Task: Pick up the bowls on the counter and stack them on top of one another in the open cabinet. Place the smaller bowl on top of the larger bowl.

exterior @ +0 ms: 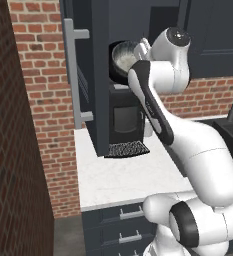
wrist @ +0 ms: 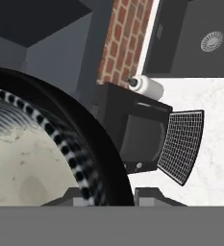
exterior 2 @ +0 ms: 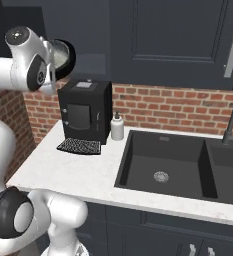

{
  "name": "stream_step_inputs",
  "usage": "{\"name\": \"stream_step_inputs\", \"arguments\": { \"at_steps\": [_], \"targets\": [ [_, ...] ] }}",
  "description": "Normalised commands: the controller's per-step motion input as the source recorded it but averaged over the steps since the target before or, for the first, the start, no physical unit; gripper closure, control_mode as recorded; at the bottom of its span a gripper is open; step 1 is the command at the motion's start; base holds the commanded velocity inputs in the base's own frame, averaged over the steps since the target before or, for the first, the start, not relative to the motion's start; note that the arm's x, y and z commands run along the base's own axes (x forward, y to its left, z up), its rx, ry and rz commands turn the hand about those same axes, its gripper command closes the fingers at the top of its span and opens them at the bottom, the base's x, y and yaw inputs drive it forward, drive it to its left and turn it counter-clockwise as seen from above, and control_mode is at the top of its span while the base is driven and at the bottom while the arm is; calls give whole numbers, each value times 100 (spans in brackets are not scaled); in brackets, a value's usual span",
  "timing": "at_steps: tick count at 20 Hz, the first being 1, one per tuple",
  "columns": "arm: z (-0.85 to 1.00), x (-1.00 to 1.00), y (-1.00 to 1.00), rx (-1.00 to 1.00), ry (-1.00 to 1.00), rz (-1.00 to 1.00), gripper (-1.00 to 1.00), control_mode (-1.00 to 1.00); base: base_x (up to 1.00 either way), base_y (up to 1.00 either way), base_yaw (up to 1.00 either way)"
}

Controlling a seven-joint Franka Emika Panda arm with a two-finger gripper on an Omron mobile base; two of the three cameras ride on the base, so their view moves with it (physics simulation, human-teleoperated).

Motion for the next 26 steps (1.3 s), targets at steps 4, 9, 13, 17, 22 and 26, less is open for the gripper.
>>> {"name": "stream_step_inputs", "arguments": {
  "at_steps": [4, 9, 13, 17, 22, 26],
  "targets": [
    [33, 63, 36, 0, 0, -9, 100, -100, 0, 0, 0],
    [1, 69, 24, 0, 4, -5, 100, -100, 0, 0, 0],
    [-18, 66, 1, 0, 6, -2, 100, -100, 0, 0, 0],
    [-5, 79, 0, 0, 1, -4, 100, -100, 0, 0, 0],
    [-3, 79, 0, 0, 0, -4, 100, -100, 0, 0, 0],
    [-16, 68, 0, 0, 0, -1, 100, -100, 0, 0, 0]
  ]
}}
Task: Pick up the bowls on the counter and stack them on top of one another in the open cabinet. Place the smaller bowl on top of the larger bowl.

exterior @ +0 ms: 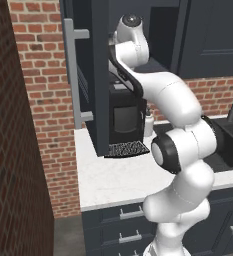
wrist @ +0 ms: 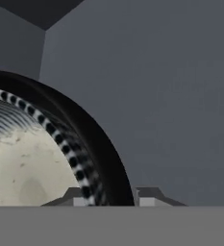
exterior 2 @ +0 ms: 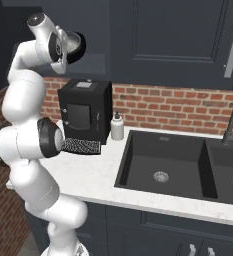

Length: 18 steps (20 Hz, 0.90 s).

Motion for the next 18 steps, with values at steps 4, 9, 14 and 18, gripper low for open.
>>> {"name": "stream_step_inputs", "arguments": {
  "at_steps": [4, 9, 14, 18],
  "targets": [
    [-7, 32, 0, 0, 0, 0, -100, -100, 0, 0, 0],
    [0, 1, 0, 0, -1, 0, -100, -100, 0, 0, 0],
    [-11, -60, -10, 0, -5, 2, -100, -100, 0, 0, 0],
    [-76, -100, -52, 1, -17, 3, -100, -100, 0, 0, 0]
  ]
}}
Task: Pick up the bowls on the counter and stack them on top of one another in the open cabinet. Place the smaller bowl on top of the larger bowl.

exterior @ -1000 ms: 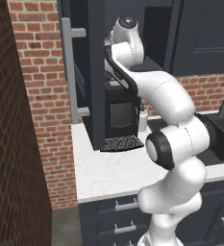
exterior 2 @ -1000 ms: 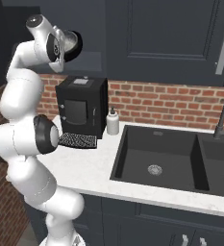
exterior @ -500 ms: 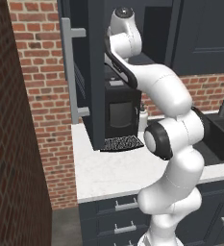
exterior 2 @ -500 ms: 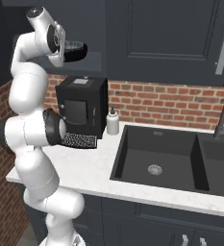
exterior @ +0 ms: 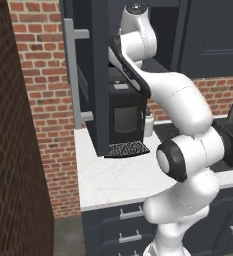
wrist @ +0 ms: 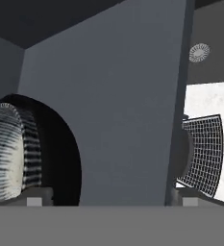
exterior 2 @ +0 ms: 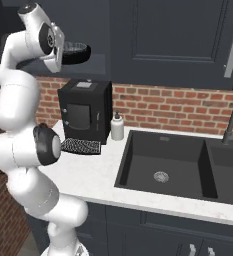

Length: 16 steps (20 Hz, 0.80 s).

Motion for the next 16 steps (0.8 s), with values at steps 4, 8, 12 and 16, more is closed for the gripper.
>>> {"name": "stream_step_inputs", "arguments": {
  "at_steps": [4, 8, 12, 16],
  "targets": [
    [-100, -100, -89, 3, -14, 0, -100, -100, 0, 0, 0],
    [-100, -100, -100, 0, -1, 0, -100, -100, 0, 0, 0],
    [-100, -100, -100, -2, 0, 0, -100, -100, 0, 0, 0],
    [-100, -100, -100, -5, 0, 0, -100, -100, 0, 0, 0]
  ]
}}
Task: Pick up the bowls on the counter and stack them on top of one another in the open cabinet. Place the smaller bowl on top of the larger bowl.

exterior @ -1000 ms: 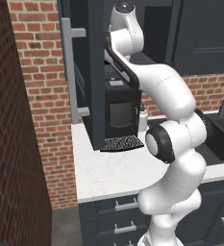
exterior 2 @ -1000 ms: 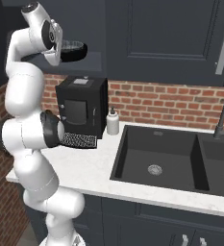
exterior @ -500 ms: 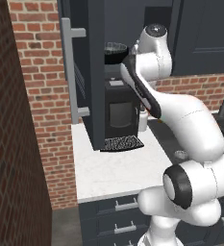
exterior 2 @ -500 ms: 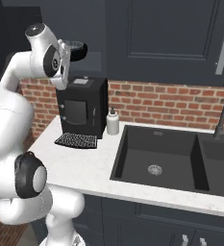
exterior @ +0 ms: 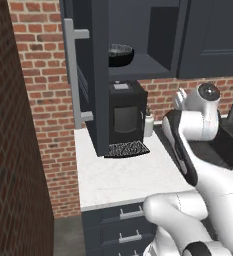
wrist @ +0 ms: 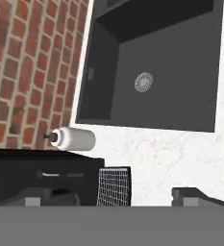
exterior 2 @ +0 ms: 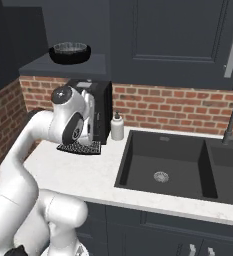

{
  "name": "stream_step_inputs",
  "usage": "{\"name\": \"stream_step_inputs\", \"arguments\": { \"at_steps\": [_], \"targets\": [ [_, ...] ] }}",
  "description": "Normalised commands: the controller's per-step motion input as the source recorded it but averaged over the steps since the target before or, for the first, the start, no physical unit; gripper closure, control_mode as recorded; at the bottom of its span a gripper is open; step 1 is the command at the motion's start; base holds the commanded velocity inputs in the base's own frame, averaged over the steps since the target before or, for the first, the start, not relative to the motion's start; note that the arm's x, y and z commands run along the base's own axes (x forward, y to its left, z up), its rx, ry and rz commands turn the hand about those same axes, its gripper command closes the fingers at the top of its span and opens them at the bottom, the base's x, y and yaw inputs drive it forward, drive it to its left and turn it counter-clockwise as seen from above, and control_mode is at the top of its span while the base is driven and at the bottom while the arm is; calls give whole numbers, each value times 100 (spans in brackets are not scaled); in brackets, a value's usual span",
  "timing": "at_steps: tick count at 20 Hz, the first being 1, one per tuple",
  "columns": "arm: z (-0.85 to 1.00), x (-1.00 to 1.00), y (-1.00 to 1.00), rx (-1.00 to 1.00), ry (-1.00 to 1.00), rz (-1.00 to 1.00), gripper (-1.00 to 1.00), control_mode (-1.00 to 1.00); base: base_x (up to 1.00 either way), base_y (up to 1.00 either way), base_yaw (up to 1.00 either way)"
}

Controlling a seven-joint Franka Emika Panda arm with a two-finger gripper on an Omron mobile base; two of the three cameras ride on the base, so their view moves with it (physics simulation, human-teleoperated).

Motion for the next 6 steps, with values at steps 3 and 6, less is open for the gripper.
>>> {"name": "stream_step_inputs", "arguments": {
  "at_steps": [3, 6],
  "targets": [
    [-100, -100, -100, 9, -4, 0, -100, -100, 0, 0, 0],
    [-59, -100, -100, 56, -21, -2, -100, -100, 0, 0, 0]
  ]
}}
